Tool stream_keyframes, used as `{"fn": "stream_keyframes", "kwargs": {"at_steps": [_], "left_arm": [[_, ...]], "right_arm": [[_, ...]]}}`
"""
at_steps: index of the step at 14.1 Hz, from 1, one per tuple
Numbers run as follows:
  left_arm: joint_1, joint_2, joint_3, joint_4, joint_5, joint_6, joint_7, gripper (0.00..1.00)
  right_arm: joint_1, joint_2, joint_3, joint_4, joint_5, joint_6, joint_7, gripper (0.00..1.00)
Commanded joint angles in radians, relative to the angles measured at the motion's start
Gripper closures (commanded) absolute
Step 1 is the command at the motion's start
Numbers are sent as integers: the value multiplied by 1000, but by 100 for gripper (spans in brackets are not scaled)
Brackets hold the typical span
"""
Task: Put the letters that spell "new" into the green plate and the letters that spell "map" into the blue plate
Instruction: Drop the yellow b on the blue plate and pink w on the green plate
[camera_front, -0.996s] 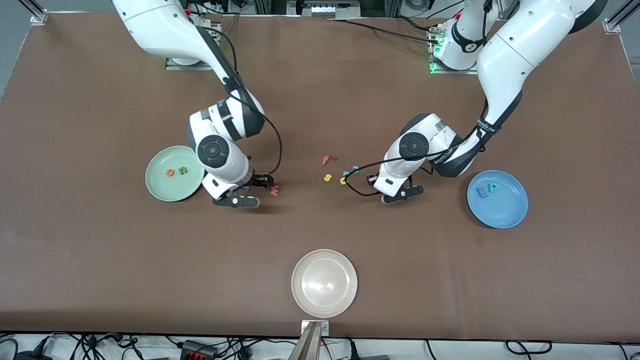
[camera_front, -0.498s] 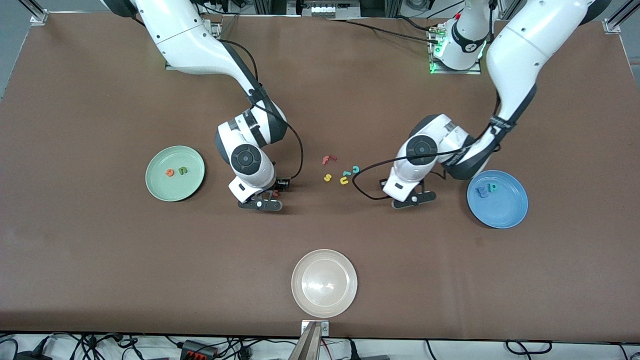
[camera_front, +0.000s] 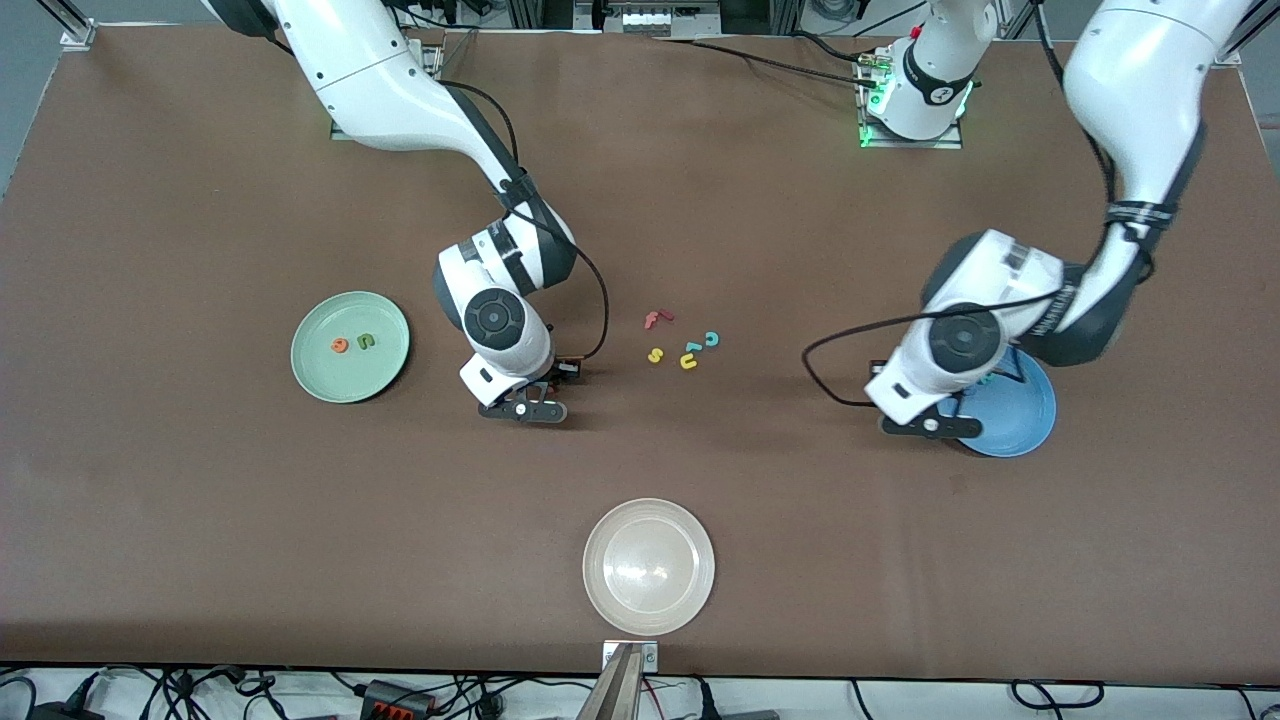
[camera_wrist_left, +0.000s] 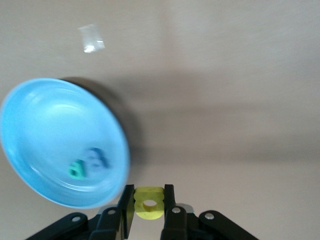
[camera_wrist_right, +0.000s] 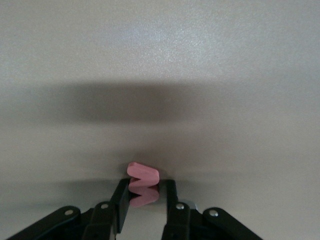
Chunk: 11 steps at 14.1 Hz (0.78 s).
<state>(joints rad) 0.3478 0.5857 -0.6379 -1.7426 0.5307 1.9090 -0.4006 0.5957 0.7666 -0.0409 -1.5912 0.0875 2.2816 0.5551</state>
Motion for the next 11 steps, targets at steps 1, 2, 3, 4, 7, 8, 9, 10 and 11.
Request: {"fn": "stream_keyframes", "kwargs": {"at_steps": [1,2,3,4,7,8,9,10,11], "left_arm": [[121,16,-14,-9,14,2,194,96],[147,28,-12,-14,15,22,236,96],[170,32,-11,-17,15,39,271,95],[195,40,-9,-21,15,51,298,93],[232,68,-8,-21,15,81,324,40],[234,66,-11,-20,14,79,322,0],[232,62,-12,-20,14,76,321,0],[231,57,-14,-15,14,71,322,0],[231,54,-16,-9,14,70,322,0]], "right_arm": [[7,10,-10,16,3,4,6,84],[6,3,-13,17,3,4,5,86],[0,-9,-17,19,-6,-5,0,86],[-14,-41,-25,5,-8,-17,-6,86],[-24,-136,-83,-88,-18,-131,-6,86],[-25,-177,-91,-152,-20,-131,-24,86],[-28,-229,-105,-217,-20,-131,-55,86],[-30,-268,-132,-270,-20,-134,-105,86],[-31,-295,-157,-318,-20,-139,-172,86]]}}
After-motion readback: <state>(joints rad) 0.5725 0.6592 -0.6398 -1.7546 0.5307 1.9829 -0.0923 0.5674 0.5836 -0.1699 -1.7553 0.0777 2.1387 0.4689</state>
